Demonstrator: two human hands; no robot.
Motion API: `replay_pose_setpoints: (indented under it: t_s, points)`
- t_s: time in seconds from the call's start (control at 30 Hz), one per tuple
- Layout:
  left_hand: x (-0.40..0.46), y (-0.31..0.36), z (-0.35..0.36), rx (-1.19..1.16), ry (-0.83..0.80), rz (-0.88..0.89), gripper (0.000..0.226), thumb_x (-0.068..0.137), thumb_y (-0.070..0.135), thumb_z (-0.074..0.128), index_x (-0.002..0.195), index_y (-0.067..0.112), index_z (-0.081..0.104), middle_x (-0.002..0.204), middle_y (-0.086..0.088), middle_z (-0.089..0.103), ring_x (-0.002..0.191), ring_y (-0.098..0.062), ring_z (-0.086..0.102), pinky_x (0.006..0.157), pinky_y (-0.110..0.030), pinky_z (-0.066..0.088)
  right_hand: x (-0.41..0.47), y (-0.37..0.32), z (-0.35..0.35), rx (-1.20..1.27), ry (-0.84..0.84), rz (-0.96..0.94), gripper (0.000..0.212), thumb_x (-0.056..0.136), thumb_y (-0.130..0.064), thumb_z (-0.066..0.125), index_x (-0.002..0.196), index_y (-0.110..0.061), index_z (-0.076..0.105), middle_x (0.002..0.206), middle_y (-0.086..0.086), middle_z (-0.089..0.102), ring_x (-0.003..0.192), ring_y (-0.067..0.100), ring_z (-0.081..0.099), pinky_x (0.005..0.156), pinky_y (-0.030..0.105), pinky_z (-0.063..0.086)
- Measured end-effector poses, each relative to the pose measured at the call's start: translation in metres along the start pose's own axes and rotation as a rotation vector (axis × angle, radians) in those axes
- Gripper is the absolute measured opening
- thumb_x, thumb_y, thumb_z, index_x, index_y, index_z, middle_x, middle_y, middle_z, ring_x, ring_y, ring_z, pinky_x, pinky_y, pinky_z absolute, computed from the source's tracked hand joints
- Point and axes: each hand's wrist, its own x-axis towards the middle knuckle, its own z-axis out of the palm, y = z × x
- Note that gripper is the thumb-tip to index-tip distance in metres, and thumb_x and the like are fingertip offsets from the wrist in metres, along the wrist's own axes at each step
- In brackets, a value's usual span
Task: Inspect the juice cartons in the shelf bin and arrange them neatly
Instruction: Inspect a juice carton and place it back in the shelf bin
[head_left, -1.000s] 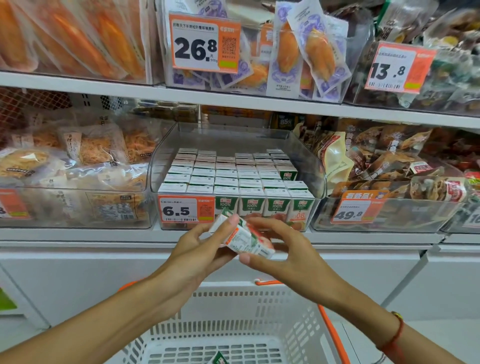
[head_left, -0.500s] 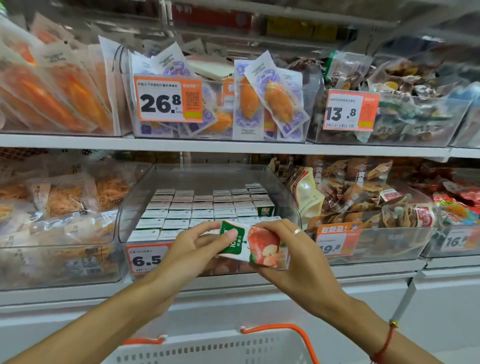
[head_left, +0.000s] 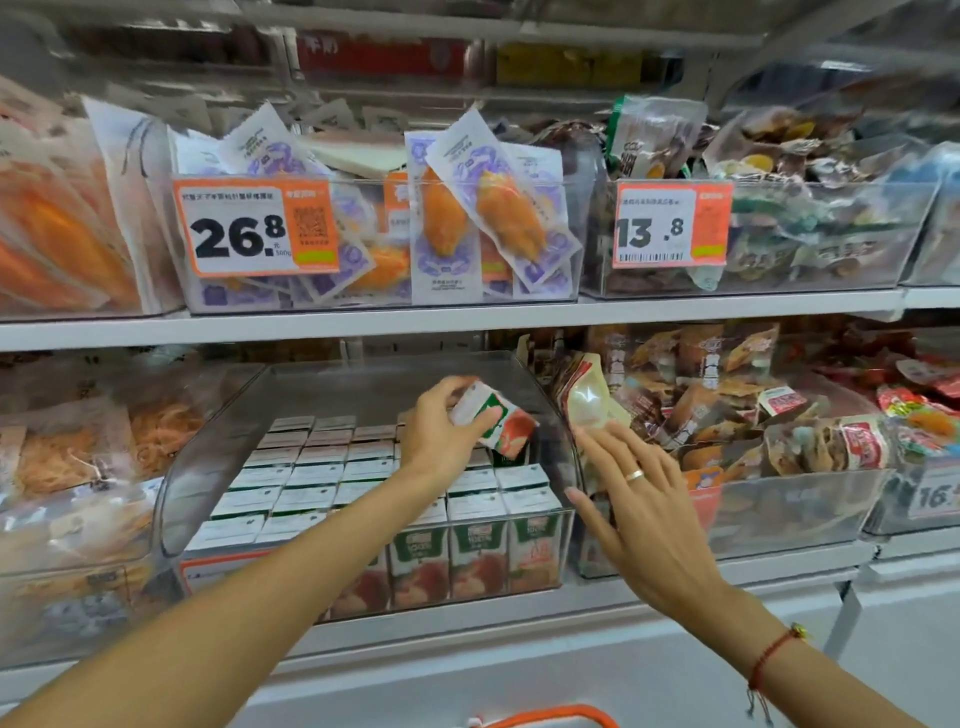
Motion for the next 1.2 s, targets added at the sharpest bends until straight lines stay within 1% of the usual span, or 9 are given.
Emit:
replay_pose_setpoints:
  t_s: [0.1,0.2,0.27,0.37,0.63,0.8,0.93,1.07,1.2]
  points:
    - [0.010,-0.002,-0.004,0.147,-0.091,0.060,0.045,0.083,0.022,0.076,0.126,0.017,0.062,0.113,0.002,0.065,0.107,-0.018,0.061,0.094,-0.038,0.052,-0.001,0.003,0.005,-0.010,0.058,-0.026,0.055,0.098,-0.046,0.035,0.136,-0.011,0.053,0.138,0.005,0.056,0.135,0.020,0.037,0.109,0.037,0.028]
    - [0.024,0.009,-0.009,0.359,-0.356,0.126,0.046,0.080,0.021,0.079,0.124,0.022,0.066,0.121,0.003,0.068,0.112,-0.017,0.062,0.100,-0.041,0.049,-0.001,0.003,0.009,-0.017,0.088,-0.042,0.054,0.098,-0.044,0.036,0.135,-0.009,0.054,0.138,0.007,0.056,0.135,0.020,0.036,0.110,0.037,0.026]
    - [0.034,0.018,-0.005,0.470,-0.508,0.118,0.051,0.082,0.020,0.077,0.131,0.018,0.061,0.134,0.000,0.060,0.123,-0.019,0.055,0.106,-0.036,0.043,-0.001,0.004,0.010,-0.020,0.096,-0.046,0.054,0.098,-0.043,0.036,0.135,-0.008,0.054,0.138,0.007,0.056,0.135,0.021,0.036,0.109,0.038,0.027]
    - [0.044,0.019,0.008,0.572,-0.618,0.014,0.064,0.086,0.022,0.074,0.141,0.009,0.045,0.144,-0.008,0.048,0.132,-0.024,0.047,0.102,-0.029,0.041,-0.001,0.002,0.009,-0.022,0.084,-0.045,0.054,0.098,-0.043,0.035,0.135,-0.008,0.054,0.139,0.007,0.056,0.136,0.020,0.035,0.109,0.038,0.027]
    - [0.044,-0.006,0.021,0.582,-0.518,0.057,0.042,0.081,0.026,0.079,0.119,0.013,0.069,0.124,-0.005,0.067,0.114,-0.019,0.062,0.102,-0.036,0.048,0.000,0.002,0.004,-0.066,0.047,-0.038,0.055,0.098,-0.043,0.036,0.136,-0.008,0.054,0.139,0.007,0.056,0.136,0.020,0.034,0.109,0.037,0.027]
    - [0.042,-0.017,0.019,0.638,-0.527,0.116,0.038,0.088,0.033,0.070,0.123,0.019,0.067,0.130,0.004,0.064,0.116,-0.014,0.060,0.095,-0.025,0.046,0.000,0.002,0.004,-0.073,0.047,-0.042,0.055,0.098,-0.042,0.035,0.135,-0.007,0.054,0.138,0.008,0.057,0.135,0.020,0.035,0.109,0.038,0.027]
    - [0.045,-0.018,0.014,0.696,-0.586,0.181,0.037,0.094,0.033,0.062,0.129,0.021,0.063,0.136,0.005,0.059,0.125,-0.014,0.054,0.104,-0.028,0.042,0.000,0.002,0.003,-0.086,0.033,-0.048,0.055,0.098,-0.042,0.036,0.137,-0.008,0.053,0.139,0.007,0.056,0.135,0.021,0.037,0.109,0.038,0.027]
    - [0.053,-0.019,0.008,0.699,-0.610,0.205,0.031,0.098,0.035,0.055,0.125,0.024,0.066,0.132,0.004,0.061,0.114,-0.015,0.057,0.097,-0.030,0.046,-0.001,0.002,0.004,-0.086,0.015,-0.050,0.055,0.098,-0.043,0.036,0.138,-0.009,0.052,0.140,0.006,0.055,0.136,0.020,0.035,0.110,0.038,0.027]
    - [0.069,-0.027,0.009,0.869,-0.605,0.197,0.041,0.098,0.044,0.050,0.135,0.026,0.055,0.144,0.003,0.050,0.127,-0.019,0.050,0.105,-0.034,0.041,-0.002,0.004,0.006,-0.093,0.018,-0.064,0.054,0.098,-0.043,0.037,0.137,-0.009,0.053,0.140,0.005,0.055,0.137,0.019,0.035,0.109,0.037,0.029]
